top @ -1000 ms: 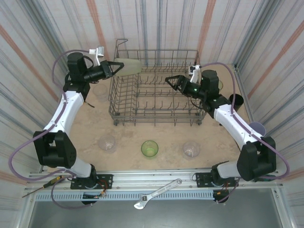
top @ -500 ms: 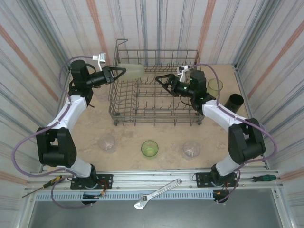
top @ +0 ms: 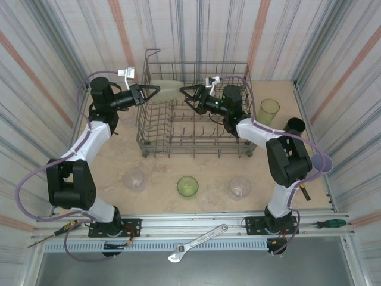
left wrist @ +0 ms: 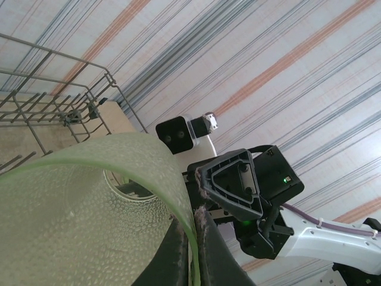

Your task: Load the cups into the dish rack

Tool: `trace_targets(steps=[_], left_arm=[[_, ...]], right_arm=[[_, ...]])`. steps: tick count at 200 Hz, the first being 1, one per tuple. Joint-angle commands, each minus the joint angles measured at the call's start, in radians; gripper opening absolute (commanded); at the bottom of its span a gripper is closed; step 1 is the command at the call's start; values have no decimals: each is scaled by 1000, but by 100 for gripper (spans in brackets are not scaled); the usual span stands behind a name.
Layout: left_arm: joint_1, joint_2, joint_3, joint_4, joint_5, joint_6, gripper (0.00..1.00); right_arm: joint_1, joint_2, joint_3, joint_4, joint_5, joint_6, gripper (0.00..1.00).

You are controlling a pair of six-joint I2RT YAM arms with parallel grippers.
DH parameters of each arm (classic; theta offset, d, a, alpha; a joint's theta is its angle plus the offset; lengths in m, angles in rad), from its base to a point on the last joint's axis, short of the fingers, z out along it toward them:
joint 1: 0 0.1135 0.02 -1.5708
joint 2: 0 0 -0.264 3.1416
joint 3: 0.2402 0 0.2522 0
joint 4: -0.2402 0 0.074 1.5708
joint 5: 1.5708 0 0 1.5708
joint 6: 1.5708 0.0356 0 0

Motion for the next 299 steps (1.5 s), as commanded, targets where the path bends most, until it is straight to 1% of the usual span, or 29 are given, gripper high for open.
trace_targets(steps=[1, 31, 41, 71, 102, 121, 138, 147, 167, 175, 192, 228, 252, 276, 299], left_arm=[[-7, 22, -13, 88, 24, -44, 0], [-13, 44, -20, 141, 31, -88, 0], [-14, 47, -20, 146, 33, -90, 0], [-17, 53, -22, 146, 33, -88, 0], [-23, 60, -20, 154, 37, -99, 0], [-30, 61, -20, 154, 36, -99, 0], [-34, 64, -17, 148, 37, -100, 0], [-36, 67, -14, 145, 39, -102, 0], [-37, 78, -5, 141, 44, -115, 0], [-37, 80, -2, 141, 46, -118, 4], [-37, 74, -3, 136, 46, -111, 11], [-37, 58, 6, 85, 42, -71, 33], [-35, 48, 14, 47, 37, -46, 45], [-32, 36, 19, 23, 34, -29, 60], [-25, 23, 33, -52, 18, 14, 75]], right_arm=[[12, 34, 51, 73, 13, 62, 98], [22, 70, 70, 131, 26, 114, 96], [23, 79, 75, 143, 33, 126, 94], [31, 89, 87, 155, 54, 147, 90], [36, 106, 114, 155, 44, 162, 86], [38, 117, 127, 166, 37, 177, 81], [38, 124, 126, 189, 37, 191, 72], [37, 127, 122, 203, 41, 199, 66], [38, 128, 112, 237, 42, 215, 56], [38, 123, 105, 246, 43, 217, 53], [38, 110, 87, 251, 49, 209, 52], [35, 85, 61, 242, 63, 186, 48], [29, 74, 52, 239, 74, 177, 47], [23, 60, 34, 230, 93, 161, 46], [12, 46, 20, 217, 107, 155, 46]])
